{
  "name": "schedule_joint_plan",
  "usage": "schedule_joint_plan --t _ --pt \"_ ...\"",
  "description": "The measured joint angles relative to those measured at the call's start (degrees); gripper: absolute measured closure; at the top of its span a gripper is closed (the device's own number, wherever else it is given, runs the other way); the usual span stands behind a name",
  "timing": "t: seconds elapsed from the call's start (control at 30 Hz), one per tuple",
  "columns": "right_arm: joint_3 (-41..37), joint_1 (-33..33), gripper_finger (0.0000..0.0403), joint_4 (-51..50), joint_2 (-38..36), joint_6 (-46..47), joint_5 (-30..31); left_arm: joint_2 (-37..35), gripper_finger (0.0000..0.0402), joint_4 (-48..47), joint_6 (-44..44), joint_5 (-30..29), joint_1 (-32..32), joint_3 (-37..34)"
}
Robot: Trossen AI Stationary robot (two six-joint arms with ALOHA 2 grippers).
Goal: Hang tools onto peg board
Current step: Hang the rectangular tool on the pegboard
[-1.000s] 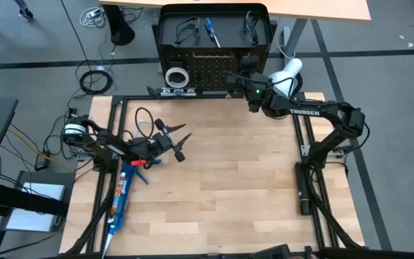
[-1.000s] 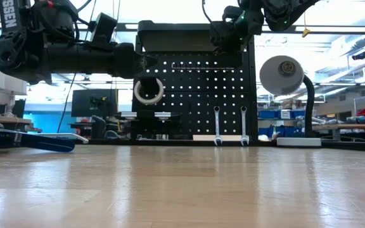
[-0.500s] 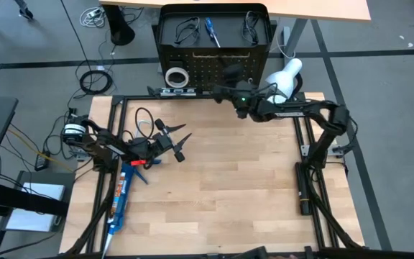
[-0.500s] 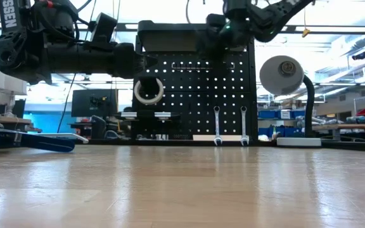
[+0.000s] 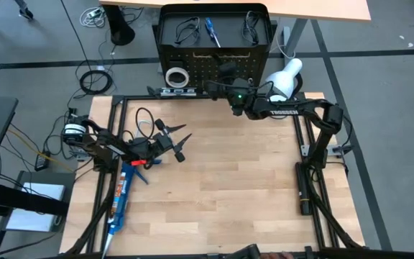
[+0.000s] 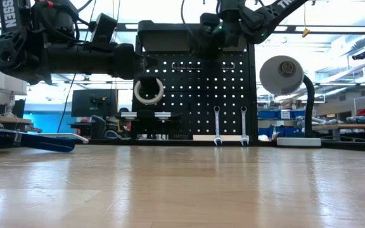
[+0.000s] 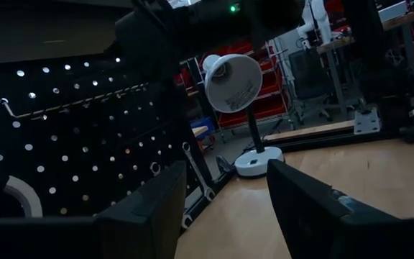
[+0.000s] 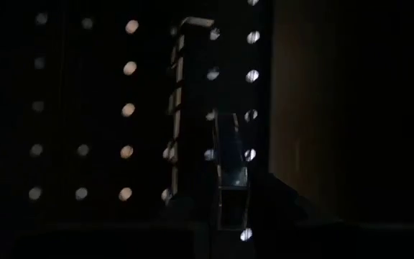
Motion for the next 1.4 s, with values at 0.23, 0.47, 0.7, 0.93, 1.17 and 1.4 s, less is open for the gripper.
schedule_joint_plan --t 0.23,0.47,0.7,0.93,1.17,1.4 --pt "0.05 -1.39 0.0347 -1.44 -1.05 3.37 -5.74 0.0 0.0204 -0.38 0.12 0.15 0.0 0.0" --pt "0.09 -3.49 0.0347 -4.47 -1.1 6.56 -3.27 0.0 0.0204 -0.4 0.22 0.17 0.0 0.0" --pt "0.09 -3.93 0.0329 -4.77 -1.1 7.11 -2.39 0.0 0.0204 -0.39 0.24 0.17 0.0 0.0" --pt "0.09 -4.12 0.0323 -4.76 -1.1 7.33 -2.41 0.0 0.0204 -0.37 0.25 0.17 0.0 0.0" --pt "0.09 -4.19 0.0324 -4.75 -1.1 7.35 -1.93 0.0 0.0204 -0.32 0.24 0.17 0.0 0.0" --pt "0.07 -4.18 0.0312 -4.77 -1.1 9.67 0.05 0.0 0.0204 -0.22 0.24 0.17 0.0 0.0"
